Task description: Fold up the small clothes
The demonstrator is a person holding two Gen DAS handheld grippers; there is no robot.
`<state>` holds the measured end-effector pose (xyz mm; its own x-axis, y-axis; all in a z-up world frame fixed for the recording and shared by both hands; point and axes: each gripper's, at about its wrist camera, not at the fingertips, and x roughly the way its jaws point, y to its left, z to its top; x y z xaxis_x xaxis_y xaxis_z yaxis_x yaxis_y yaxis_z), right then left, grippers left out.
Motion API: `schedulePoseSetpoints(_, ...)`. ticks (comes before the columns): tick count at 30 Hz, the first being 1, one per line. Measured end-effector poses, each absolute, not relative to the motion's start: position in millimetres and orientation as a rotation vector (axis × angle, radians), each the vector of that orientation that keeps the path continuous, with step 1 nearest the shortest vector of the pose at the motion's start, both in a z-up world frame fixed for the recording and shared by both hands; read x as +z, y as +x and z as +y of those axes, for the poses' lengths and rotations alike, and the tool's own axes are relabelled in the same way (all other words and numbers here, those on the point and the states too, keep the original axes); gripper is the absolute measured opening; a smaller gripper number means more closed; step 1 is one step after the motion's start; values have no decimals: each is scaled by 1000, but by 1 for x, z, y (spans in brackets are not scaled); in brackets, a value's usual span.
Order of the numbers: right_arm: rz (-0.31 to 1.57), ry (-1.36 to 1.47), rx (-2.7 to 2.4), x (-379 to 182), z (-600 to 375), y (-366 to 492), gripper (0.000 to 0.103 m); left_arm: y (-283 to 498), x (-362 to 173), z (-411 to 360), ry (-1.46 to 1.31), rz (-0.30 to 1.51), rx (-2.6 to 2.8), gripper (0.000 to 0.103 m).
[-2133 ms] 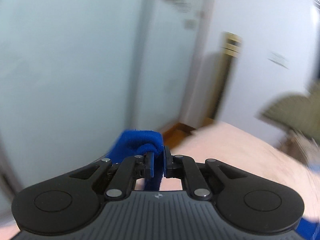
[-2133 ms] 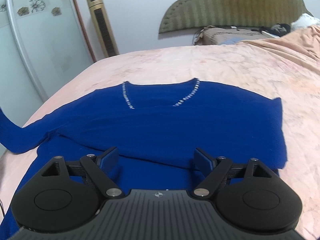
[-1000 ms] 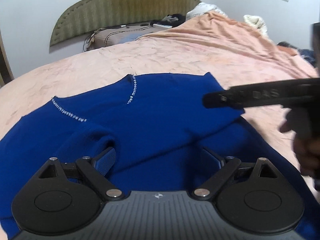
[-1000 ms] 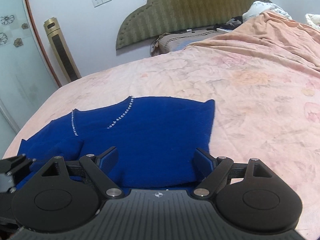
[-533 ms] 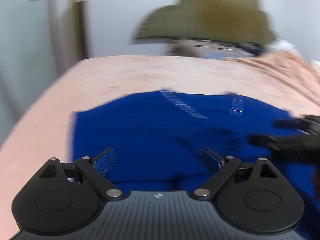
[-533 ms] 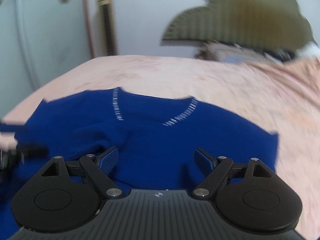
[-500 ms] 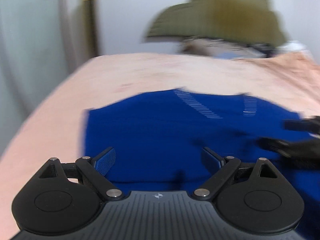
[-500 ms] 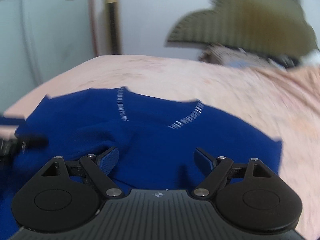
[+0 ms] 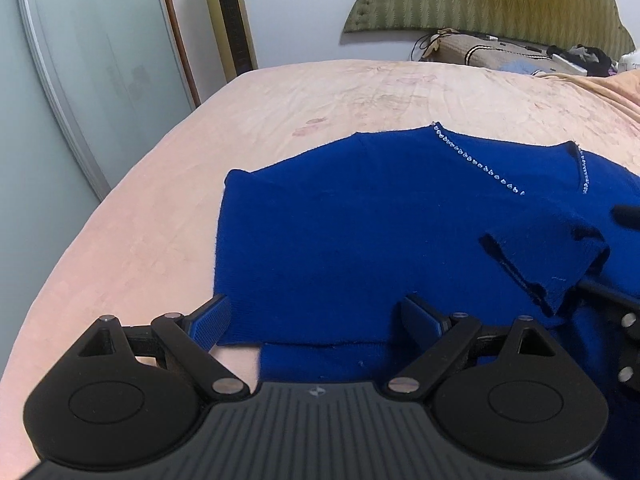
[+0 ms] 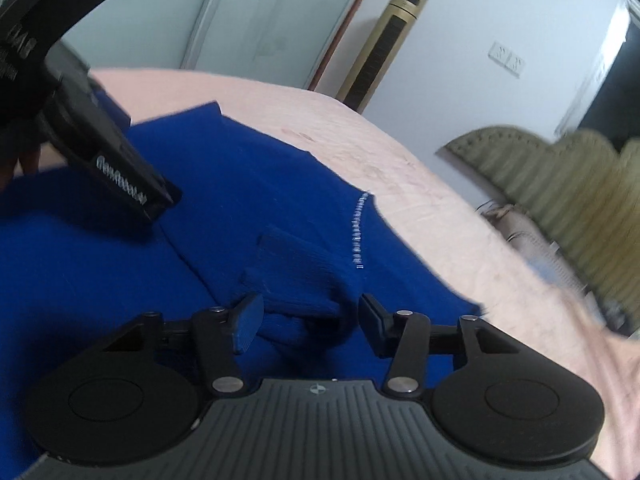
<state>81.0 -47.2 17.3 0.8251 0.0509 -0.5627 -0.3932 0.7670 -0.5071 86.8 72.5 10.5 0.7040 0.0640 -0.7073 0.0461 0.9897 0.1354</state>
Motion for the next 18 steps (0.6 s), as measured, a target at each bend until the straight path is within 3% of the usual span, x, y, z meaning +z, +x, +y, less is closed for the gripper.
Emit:
schedulePoseSetpoints(15, 493, -1013, 280, -12, -9, 82, 54, 83, 25, 75, 75, 763, 27, 93)
schedulePoseSetpoints(16, 499, -1021, 284, -14, -7, 85, 51, 83, 26, 76, 72, 764, 29, 93)
schedulePoseSetpoints(18, 526, -972, 308, -16, -7, 91, 28, 83, 27, 75, 70, 767, 34, 93)
